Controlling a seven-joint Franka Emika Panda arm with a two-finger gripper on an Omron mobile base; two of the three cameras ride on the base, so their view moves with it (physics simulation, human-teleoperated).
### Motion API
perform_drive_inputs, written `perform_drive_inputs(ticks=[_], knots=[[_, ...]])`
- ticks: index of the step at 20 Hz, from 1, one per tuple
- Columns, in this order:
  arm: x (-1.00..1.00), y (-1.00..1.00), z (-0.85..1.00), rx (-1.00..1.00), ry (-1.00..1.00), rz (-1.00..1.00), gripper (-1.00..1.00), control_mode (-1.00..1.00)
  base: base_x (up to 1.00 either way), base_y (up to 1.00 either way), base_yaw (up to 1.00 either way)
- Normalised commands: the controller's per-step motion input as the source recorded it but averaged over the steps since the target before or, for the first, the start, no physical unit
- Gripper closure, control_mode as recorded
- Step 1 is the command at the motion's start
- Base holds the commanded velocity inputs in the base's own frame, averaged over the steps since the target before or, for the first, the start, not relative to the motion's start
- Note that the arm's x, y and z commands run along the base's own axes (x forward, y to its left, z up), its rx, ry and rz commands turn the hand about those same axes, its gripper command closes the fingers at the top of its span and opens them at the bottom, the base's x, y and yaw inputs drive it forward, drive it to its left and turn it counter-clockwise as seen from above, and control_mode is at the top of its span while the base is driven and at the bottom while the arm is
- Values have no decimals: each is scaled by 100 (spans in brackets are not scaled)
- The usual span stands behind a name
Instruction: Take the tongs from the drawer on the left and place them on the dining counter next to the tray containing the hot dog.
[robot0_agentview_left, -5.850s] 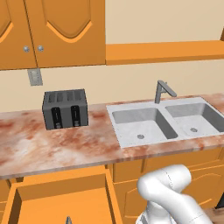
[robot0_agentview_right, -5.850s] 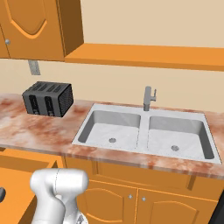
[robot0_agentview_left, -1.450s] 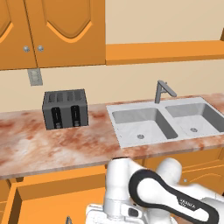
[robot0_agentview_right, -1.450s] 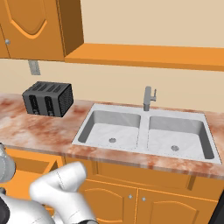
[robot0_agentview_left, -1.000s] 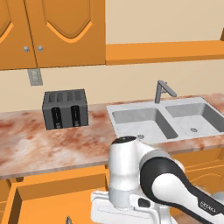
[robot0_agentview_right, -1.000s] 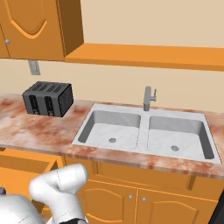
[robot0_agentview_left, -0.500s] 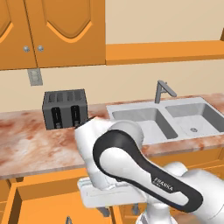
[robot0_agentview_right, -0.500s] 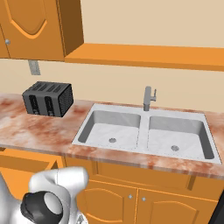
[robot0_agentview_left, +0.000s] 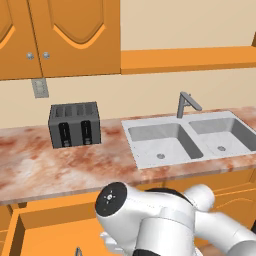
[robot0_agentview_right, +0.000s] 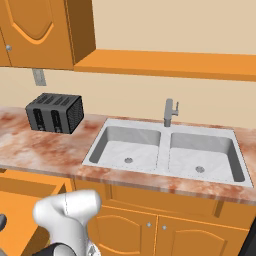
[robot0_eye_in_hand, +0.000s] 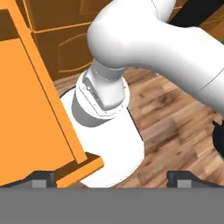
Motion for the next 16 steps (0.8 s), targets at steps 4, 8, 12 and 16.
perform_drive_inputs(ticks=[4,8,12,16], knots=[[23,-24,0,2,0,27,-100,-100,0,0,0],[26,-16,0,1,0,10,-100,-100,0,0,0],[70,-19,-9,24,2,39,-100,-100,0,0,0],[56,-10,-6,34,-1,36,-100,-100,0,0,0]])
